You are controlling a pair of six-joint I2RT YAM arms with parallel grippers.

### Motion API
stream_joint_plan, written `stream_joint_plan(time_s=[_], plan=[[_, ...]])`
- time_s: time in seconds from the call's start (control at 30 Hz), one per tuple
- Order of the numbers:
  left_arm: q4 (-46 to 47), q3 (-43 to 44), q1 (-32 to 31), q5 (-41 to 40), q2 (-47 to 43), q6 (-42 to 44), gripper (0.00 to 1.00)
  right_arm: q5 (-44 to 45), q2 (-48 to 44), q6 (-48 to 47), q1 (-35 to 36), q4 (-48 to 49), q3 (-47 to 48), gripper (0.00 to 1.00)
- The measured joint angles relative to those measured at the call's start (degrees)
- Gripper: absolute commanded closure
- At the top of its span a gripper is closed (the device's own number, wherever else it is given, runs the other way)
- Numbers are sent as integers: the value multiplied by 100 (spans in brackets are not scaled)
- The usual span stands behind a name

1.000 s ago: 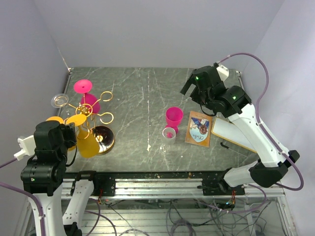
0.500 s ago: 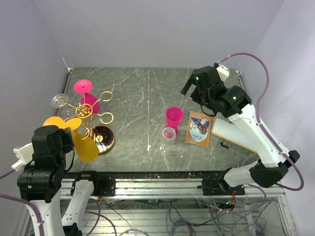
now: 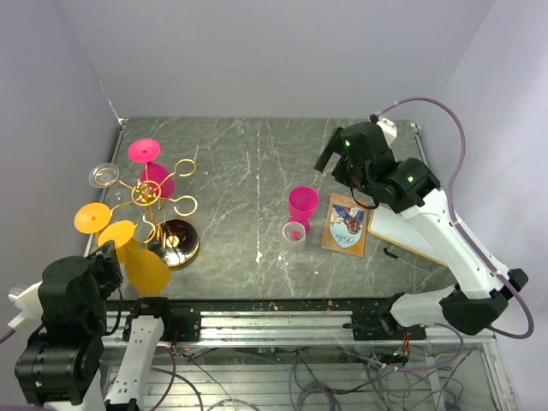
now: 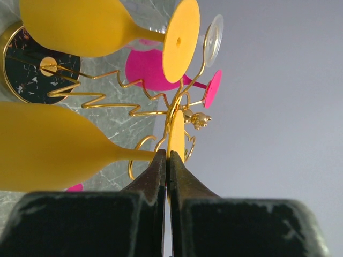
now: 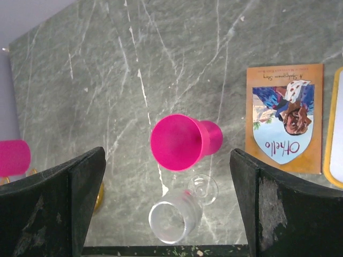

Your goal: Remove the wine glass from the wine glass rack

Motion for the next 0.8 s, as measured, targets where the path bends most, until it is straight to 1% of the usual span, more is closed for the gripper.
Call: stream_joint_plan(time_s=[0.13, 0.2, 0.27, 0.37, 0.5, 0.63, 0.8], plan=[[-101, 39, 0, 164, -356, 68, 93, -433, -686, -402, -9, 686, -848, 0], [-133, 81, 0, 249, -400, 125, 93, -715, -1161, -645, -11, 1141, -1283, 0], [-151, 177, 0, 431, -448, 221, 93, -964, -1506, -846, -11, 1508, -1523, 0], [-142, 308, 0, 763, -566, 315, 93, -1250, -1766, -1078, -11, 1882, -1580, 0], [-94, 328, -4, 1370, -833, 385, 93, -1692, -1821, -1362, -13, 2218, -1576, 0], [417, 50, -4, 1998, -1156, 505, 93, -2435, -1698, -1596, -13, 2446, -1576, 0], [1558, -664, -13, 2715, -1526, 710, 93, -3211, -1620, -1587, -13, 2774, -1587, 0]])
